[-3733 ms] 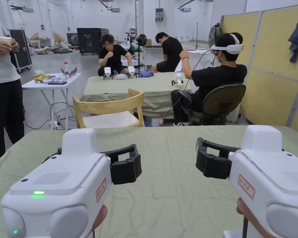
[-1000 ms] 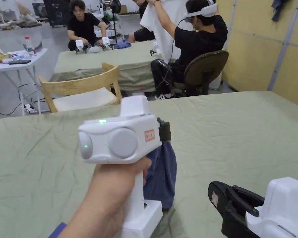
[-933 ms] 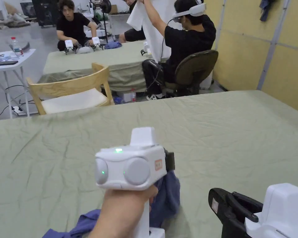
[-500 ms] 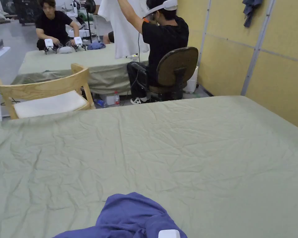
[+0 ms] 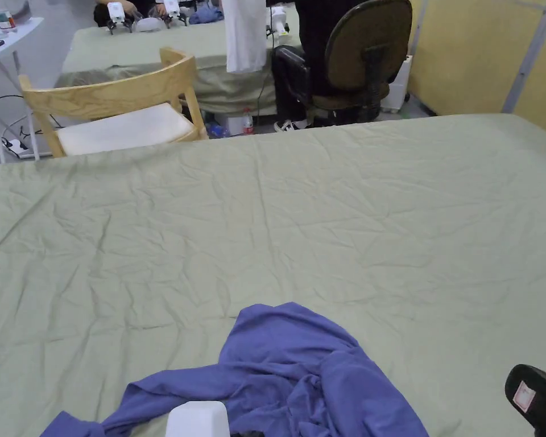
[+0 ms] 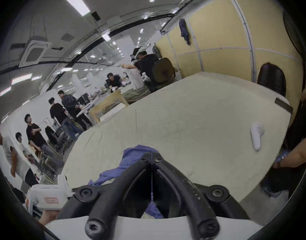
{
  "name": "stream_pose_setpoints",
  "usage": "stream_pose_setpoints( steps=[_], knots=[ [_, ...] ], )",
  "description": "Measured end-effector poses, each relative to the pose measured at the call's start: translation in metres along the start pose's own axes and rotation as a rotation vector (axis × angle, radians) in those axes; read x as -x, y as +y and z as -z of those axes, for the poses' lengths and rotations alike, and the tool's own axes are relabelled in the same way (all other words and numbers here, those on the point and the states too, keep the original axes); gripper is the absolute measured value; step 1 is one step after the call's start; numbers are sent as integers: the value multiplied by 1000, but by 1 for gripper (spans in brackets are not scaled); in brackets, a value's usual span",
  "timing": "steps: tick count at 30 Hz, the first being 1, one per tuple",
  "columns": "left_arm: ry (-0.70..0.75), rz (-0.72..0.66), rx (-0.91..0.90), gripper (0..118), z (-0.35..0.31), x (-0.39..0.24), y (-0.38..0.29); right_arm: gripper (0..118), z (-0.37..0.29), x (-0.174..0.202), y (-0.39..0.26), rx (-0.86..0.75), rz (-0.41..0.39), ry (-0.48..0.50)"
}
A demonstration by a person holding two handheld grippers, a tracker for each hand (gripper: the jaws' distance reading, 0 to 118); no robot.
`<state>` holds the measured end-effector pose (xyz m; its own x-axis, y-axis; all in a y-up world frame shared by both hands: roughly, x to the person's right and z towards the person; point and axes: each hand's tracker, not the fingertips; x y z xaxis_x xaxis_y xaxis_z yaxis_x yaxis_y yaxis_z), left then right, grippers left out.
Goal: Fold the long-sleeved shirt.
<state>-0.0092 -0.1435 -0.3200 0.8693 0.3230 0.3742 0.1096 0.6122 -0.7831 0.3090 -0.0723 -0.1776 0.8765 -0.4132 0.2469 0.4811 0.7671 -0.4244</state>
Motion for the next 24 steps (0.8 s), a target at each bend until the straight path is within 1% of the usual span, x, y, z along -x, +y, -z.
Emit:
stream_pose_setpoints(
  steps=[1,2,3,4,5,6,7,8,9,10,11,12,13,14,15,16,17,18,19,20,21,22,23,24],
  knots=[
    [-14,7,-24,1,7,11,10,3,5,2,-2,3,-14,-1],
    [1,7,-33,8,17,20,23,3,9,6,-4,7,-34,-4],
    [24,-1,-41,29,29,28,38,3,14,7,-5,14,-47,-8],
    [40,1,-57,65,50,32,59,3,20,7,-5,31,-48,-15],
    [42,18,-71,113,74,42,83,3,26,7,-6,47,-44,-13],
    [51,23,-70,118,96,50,101,3,29,9,-6,56,-49,-9],
    [107,40,-81,112,126,59,120,3,33,10,-8,61,-64,-9],
    [132,59,-147,111,156,57,134,3,37,11,-12,57,-92,-19],
    [214,73,-119,111,183,61,145,3,41,12,-15,70,-109,-31],
    [291,108,-72,111,213,65,156,3,46,12,-18,102,-108,-56],
    [305,152,-1,110,240,70,161,3,51,12,-20,121,-90,-57],
    [308,210,62,109,262,63,157,3,55,11,-22,137,-87,-43],
    [295,264,106,105,283,64,152,3,59,12,-25,151,-96,-39],
    [265,287,141,91,295,66,145,3,63,13,-27,154,-120,-46],
    [254,291,110,89,291,64,139,3,66,14,-28,166,-143,-55],
    [277,305,31,88,277,55,138,3,69,14,-29,193,-154,-72],
    [256,324,48,74,273,50,139,3,73,14,-30,213,-157,-80],
    [210,358,45,50,270,45,139,3,78,14,-31,231,-167,-78],
    [202,389,37,22,267,40,139,3,82,14,-32,249,-183,-85],
    [220,420,13,0,256,35,135,3,89,15,-33,261,-211,-105],
    [240,409,-3,0,251,32,134,3,94,16,-35,264,-230,-122],
    [218,382,-1,0,245,30,135,3,101,16,-35,262,-226,-124],
    [167,335,12,0,239,27,138,10,106,16,-35,269,-227,-123],
    [144,300,17,0,230,30,140,32,111,14,-35,283,-234,-114]
  ],
)
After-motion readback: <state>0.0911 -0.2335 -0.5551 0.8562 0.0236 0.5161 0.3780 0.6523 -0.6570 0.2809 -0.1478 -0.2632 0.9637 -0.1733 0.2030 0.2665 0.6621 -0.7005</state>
